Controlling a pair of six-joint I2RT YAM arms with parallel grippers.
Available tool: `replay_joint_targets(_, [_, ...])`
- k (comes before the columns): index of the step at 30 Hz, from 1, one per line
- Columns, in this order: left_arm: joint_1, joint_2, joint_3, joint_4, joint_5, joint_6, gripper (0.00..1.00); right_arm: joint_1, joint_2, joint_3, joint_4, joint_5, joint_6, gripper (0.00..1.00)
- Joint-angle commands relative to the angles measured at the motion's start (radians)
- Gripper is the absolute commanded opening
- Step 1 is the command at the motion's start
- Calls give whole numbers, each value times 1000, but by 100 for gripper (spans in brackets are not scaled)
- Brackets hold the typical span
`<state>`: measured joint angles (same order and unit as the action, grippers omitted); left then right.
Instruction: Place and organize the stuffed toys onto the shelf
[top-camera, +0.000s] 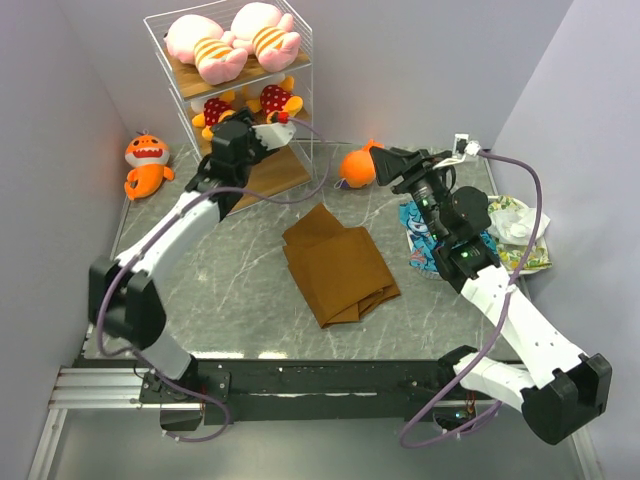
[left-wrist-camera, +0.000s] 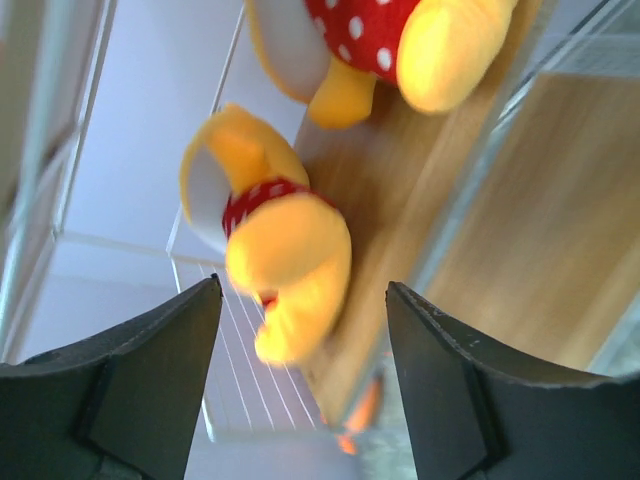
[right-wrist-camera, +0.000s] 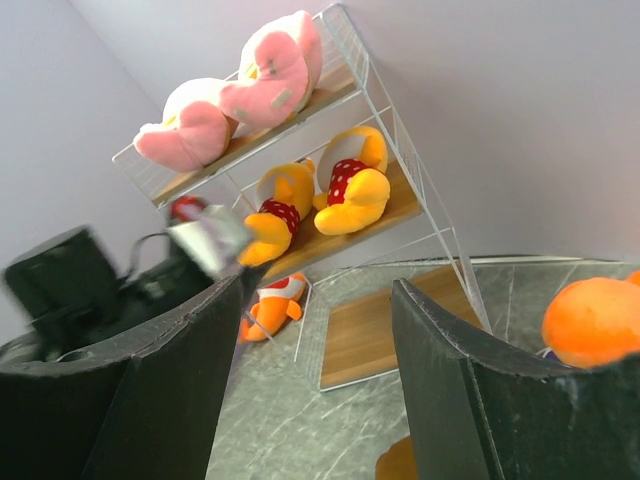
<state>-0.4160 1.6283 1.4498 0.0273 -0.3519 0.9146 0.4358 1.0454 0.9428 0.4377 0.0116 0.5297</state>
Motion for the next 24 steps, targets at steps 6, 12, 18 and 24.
replay_joint_targets(6, [8, -349, -293, 96, 47, -572, 84, -5, -96, -58, -28, 53, 1, 68])
replay_joint_targets(12, [109, -493, -410, 33, 11, -1149, 98, -6, -146, -98, -42, 79, -5, 68])
replay_joint_targets(18, [375, -591, -526, -22, 54, -1686, 99, -6, -196, -121, -71, 99, -10, 69])
replay_joint_targets(24, [517, -439, -497, -79, 36, -1918, 95, -6, -237, -150, -50, 126, -40, 70])
